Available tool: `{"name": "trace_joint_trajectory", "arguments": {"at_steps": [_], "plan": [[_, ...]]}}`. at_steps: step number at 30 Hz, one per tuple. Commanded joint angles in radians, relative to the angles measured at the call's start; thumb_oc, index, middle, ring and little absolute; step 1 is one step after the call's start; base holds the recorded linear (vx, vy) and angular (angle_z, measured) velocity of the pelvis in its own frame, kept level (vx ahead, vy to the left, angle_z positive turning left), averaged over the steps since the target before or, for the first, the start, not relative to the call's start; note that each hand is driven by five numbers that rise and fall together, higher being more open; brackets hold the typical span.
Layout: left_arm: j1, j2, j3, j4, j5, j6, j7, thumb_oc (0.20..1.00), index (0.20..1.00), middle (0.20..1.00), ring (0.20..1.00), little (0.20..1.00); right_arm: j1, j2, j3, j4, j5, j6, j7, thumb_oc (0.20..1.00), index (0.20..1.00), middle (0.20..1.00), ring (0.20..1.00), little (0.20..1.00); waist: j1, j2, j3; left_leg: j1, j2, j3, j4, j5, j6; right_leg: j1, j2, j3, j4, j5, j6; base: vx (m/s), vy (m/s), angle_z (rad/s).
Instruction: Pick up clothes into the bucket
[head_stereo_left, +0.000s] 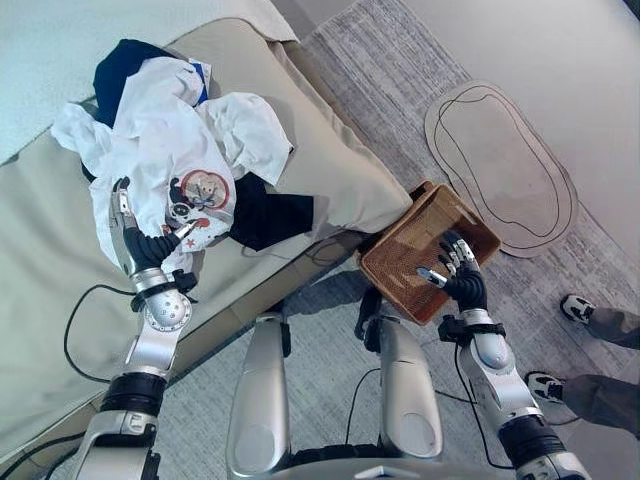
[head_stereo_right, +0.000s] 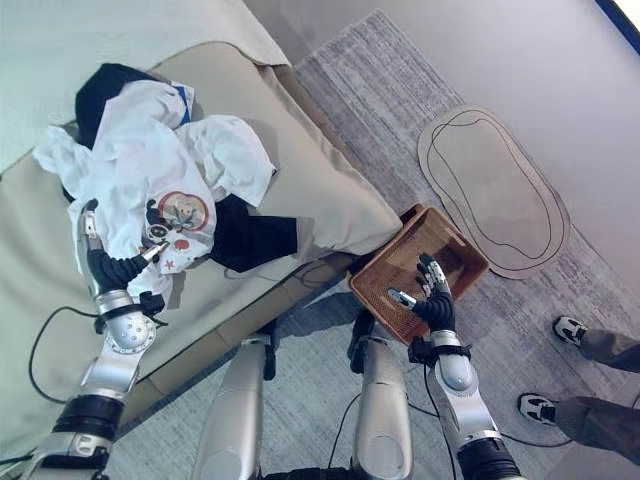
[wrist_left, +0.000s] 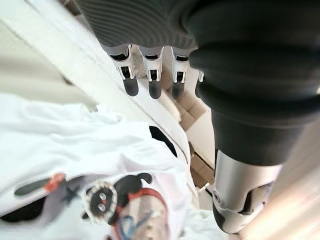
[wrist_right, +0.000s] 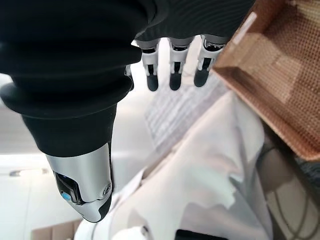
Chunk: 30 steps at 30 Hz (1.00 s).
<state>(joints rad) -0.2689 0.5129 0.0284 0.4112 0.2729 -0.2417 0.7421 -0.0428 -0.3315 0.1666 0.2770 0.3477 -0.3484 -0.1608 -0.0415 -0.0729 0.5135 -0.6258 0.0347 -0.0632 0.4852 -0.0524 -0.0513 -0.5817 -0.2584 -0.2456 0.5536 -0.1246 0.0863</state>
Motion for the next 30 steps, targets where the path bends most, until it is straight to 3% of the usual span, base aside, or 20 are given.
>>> {"name": "trace_joint_trajectory", "arguments": {"at_steps": [1, 6, 8, 9, 10, 12, 17, 24, 25, 27, 29, 30], "plan": [[-0.023, 0.093, 0.032, 0.055, 0.096, 0.050, 0.068, 1.000, 1.000, 1.000, 1.000, 1.000, 0.016, -0.016, 0.015, -0.098, 0.033, -0.068, 0.009, 1.000, 1.000, 1.000, 1.000, 1.000, -0.015, -0.030, -0.059, -0.071, 0.004, 0.021, 0.115, -0.063, 0.036, 0.015, -0.028, 0.047, -0.013, 0.039, 0.049, 0.00, 0.000, 0.00], [-0.075, 0.149, 0.004, 0.116, 0.164, 0.109, 0.075, 1.000, 1.000, 1.000, 1.000, 1.000, 0.010, -0.030, 0.014, -0.102, 0.043, -0.070, 0.023, 1.000, 1.000, 1.000, 1.000, 1.000, -0.029, -0.027, -0.061, -0.125, 0.000, 0.015, 0.155, -0.072, 0.039, -0.039, -0.027, 0.058, 0.026, 0.026, 0.047, 0.01, 0.010, 0.05], [-0.113, 0.185, -0.024, 0.180, 0.204, 0.147, 0.069, 1.000, 1.000, 1.000, 1.000, 1.000, 0.015, -0.037, 0.018, -0.108, 0.051, -0.072, 0.036, 1.000, 1.000, 1.000, 1.000, 1.000, -0.042, -0.027, -0.067, -0.133, 0.005, 0.008, 0.168, -0.102, 0.035, -0.047, -0.021, 0.063, 0.041, 0.001, 0.058, 0.03, -0.006, -0.02], [-0.117, 0.185, -0.027, 0.182, 0.204, 0.146, 0.070, 1.000, 1.000, 1.000, 1.000, 1.000, 0.014, -0.036, 0.016, -0.109, 0.051, -0.072, 0.036, 1.000, 1.000, 1.000, 1.000, 1.000, -0.042, -0.027, -0.065, -0.146, 0.002, 0.012, 0.159, -0.070, 0.040, -0.058, -0.025, 0.056, 0.031, 0.027, 0.048, 0.00, 0.000, 0.00], [-0.138, 0.201, -0.040, 0.216, 0.216, 0.158, 0.068, 1.000, 1.000, 1.000, 1.000, 1.000, 0.018, -0.041, 0.019, -0.113, 0.053, -0.073, 0.044, 1.000, 1.000, 1.000, 1.000, 1.000, -0.047, -0.026, -0.072, -0.140, 0.006, 0.007, 0.167, -0.100, 0.035, -0.056, -0.020, 0.064, 0.042, 0.003, 0.058, 0.00, 0.000, 0.00], [-0.197, 0.236, -0.103, 0.313, 0.239, 0.179, 0.041, 1.000, 1.000, 1.000, 1.000, 1.000, 0.021, -0.052, 0.029, -0.114, 0.060, -0.076, 0.061, 1.000, 1.000, 1.000, 1.000, 1.000, -0.061, -0.027, -0.082, -0.151, 0.009, 0.005, 0.162, -0.095, 0.034, -0.068, -0.018, 0.065, 0.039, 0.007, 0.059, 0.04, -0.007, 0.00], [-0.282, 0.269, -0.187, 0.435, 0.250, 0.193, -0.017, 1.000, 1.000, 1.000, 1.000, 1.000, 0.018, -0.065, 0.041, -0.114, 0.067, -0.081, 0.078, 1.000, 1.000, 1.000, 1.000, 1.000, -0.083, -0.026, -0.097, -0.161, 0.012, 0.009, 0.158, -0.091, 0.033, -0.085, -0.014, 0.076, 0.037, 0.009, 0.058, 0.00, 0.006, -0.02], [-0.321, 0.280, -0.268, 0.482, 0.259, 0.165, -0.103, 1.000, 1.000, 1.000, 1.000, 1.000, 0.009, -0.070, 0.041, -0.104, 0.075, -0.079, 0.093, 1.000, 1.000, 1.000, 1.000, 1.000, -0.097, -0.021, -0.104, -0.168, 0.013, 0.017, 0.152, -0.089, 0.038, -0.103, -0.009, 0.089, 0.028, 0.017, 0.061, 0.00, 0.009, -0.02], [-0.322, 0.280, -0.269, 0.483, 0.259, 0.164, -0.103, 0.915, 0.915, 0.915, 0.915, 0.915, 0.009, -0.070, 0.041, -0.104, 0.075, -0.079, 0.093, 1.000, 1.000, 1.000, 1.000, 1.000, -0.096, -0.021, -0.104, -0.168, 0.013, 0.017, 0.152, -0.089, 0.038, -0.104, -0.009, 0.089, 0.028, 0.017, 0.061, 0.02, 0.012, 0.04], [-0.324, 0.272, -0.282, 0.489, 0.264, 0.164, -0.128, 0.322, 0.322, 0.322, 0.322, 0.322, 0.012, -0.070, 0.034, -0.104, 0.072, -0.077, 0.095, 1.000, 1.000, 1.000, 1.000, 1.000, -0.099, -0.019, -0.104, -0.171, 0.013, 0.020, 0.150, -0.089, 0.040, -0.108, -0.009, 0.089, 0.029, 0.017, 0.063, 0.01, 0.004, 0.03], [-0.330, 0.265, -0.288, 0.505, 0.259, 0.163, -0.138, 0.200, 0.200, 0.200, 0.200, 0.200, 0.012, -0.069, 0.030, -0.104, 0.071, -0.075, 0.097, 1.000, 1.000, 1.000, 1.000, 1.000, -0.100, -0.019, -0.105, -0.174, 0.014, 0.020, 0.148, -0.088, 0.040, -0.110, -0.008, 0.090, 0.027, 0.019, 0.063, -0.03, 0.004, 0.03], [-0.328, 0.264, -0.288, 0.498, 0.257, 0.163, -0.147, 0.200, 0.200, 0.200, 0.200, 0.200, 0.012, -0.067, 0.026, -0.107, 0.072, -0.075, 0.098, 1.000, 1.000, 1.000, 1.000, 1.000, -0.101, -0.019, -0.104, -0.186, 0.011, 0.023, 0.134, -0.054, 0.046, -0.118, -0.011, 0.084, 0.012, 0.048, 0.055, 0.00, 0.000, 0.00]]}}
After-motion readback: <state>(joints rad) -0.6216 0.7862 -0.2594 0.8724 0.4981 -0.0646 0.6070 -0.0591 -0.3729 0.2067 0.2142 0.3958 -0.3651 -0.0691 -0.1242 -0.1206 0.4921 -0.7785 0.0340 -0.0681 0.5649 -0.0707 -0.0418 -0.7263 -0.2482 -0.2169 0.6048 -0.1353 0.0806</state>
